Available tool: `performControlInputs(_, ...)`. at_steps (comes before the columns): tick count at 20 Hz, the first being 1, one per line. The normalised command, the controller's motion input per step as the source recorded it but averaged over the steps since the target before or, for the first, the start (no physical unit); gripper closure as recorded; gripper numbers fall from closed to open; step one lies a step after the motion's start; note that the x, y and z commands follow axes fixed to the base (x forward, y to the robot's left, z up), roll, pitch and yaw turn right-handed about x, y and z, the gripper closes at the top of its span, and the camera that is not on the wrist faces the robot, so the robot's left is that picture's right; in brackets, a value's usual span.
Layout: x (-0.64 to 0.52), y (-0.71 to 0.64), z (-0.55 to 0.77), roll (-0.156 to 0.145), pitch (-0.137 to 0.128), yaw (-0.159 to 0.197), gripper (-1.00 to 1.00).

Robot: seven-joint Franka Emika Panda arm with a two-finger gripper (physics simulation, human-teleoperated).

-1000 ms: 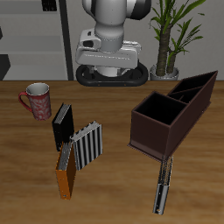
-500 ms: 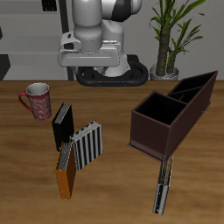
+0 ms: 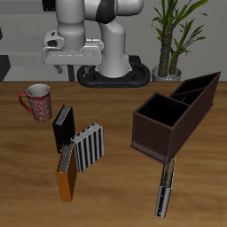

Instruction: Place the red mug into the left desk caddy's right compartment and place the left striped book into the left desk caddy's back compartment

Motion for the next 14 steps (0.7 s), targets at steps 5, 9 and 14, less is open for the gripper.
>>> performControlInputs(5,-0.25,-0.36,-0.16,0.006,-0.016,0.013,-1.0)
performControlInputs(9,-0.14,-0.18,-0.12,0.01,-0.019,0.031,-1.0)
performControlInputs(14,-0.15,-0.37,-0.1,-0.057,-0.023,0.006,-1.0)
